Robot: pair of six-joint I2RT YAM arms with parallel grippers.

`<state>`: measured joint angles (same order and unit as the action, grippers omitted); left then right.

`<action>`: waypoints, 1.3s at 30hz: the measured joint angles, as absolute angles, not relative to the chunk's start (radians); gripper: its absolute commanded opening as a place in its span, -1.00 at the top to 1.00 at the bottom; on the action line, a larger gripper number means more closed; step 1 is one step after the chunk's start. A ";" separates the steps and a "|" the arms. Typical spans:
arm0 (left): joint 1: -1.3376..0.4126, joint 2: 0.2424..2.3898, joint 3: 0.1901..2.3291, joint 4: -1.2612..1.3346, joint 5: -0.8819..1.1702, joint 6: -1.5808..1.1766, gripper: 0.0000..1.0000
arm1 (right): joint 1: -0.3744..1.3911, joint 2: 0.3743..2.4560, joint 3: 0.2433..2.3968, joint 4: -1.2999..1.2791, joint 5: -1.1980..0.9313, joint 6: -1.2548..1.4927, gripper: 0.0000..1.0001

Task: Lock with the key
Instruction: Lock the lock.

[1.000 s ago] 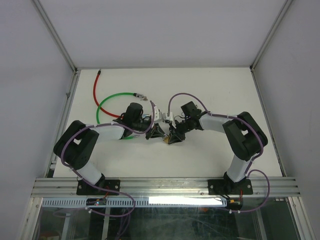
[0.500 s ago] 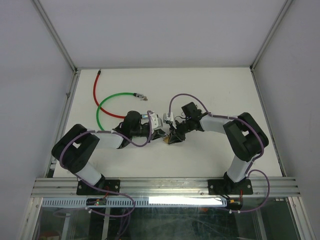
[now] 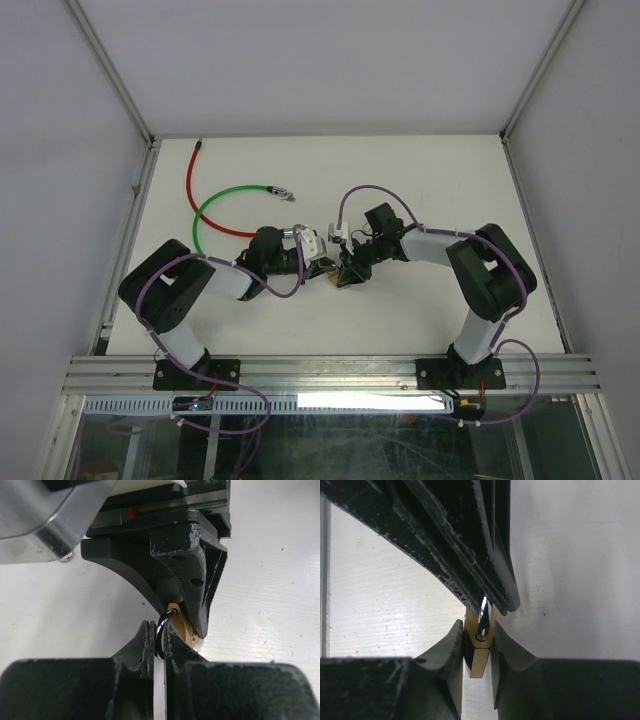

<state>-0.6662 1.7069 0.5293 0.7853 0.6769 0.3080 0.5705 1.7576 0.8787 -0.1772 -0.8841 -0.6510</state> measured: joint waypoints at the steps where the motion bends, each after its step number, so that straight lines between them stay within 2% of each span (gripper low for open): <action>1: -0.667 1.710 0.529 0.792 0.676 0.302 1.00 | 0.568 1.758 0.879 -0.177 -0.886 -0.649 1.00; 9: -0.687 1.718 0.509 0.850 0.625 0.259 1.00 | 0.560 1.758 0.875 -0.178 -0.894 -0.648 1.00; 11: -0.692 1.707 0.506 0.855 0.602 0.232 0.83 | 0.559 1.758 0.875 -0.180 -0.895 -0.650 1.00; 14: -0.713 1.662 0.502 0.805 0.545 0.176 0.30 | 0.559 1.758 0.877 -0.192 -0.901 -0.666 1.00; 18: -0.775 1.564 0.491 0.723 0.479 0.089 0.01 | 0.569 1.760 0.879 -0.201 -0.926 -0.730 1.00; 25: -0.835 1.373 0.430 0.662 0.450 -0.026 -0.24 | 0.588 1.763 0.889 -0.202 -0.949 -0.766 1.00; 31: -0.839 1.254 0.390 0.652 0.405 -0.099 -0.32 | 0.531 1.763 0.909 -0.212 -0.951 -0.765 1.00; 35: -0.838 1.206 0.372 0.646 0.358 -0.146 -0.55 | 0.522 1.763 0.944 -0.258 -0.955 -0.764 1.00; 39: -0.838 1.166 0.324 0.684 0.316 -0.191 -0.88 | 0.511 1.763 1.034 -0.364 -0.928 -0.761 1.00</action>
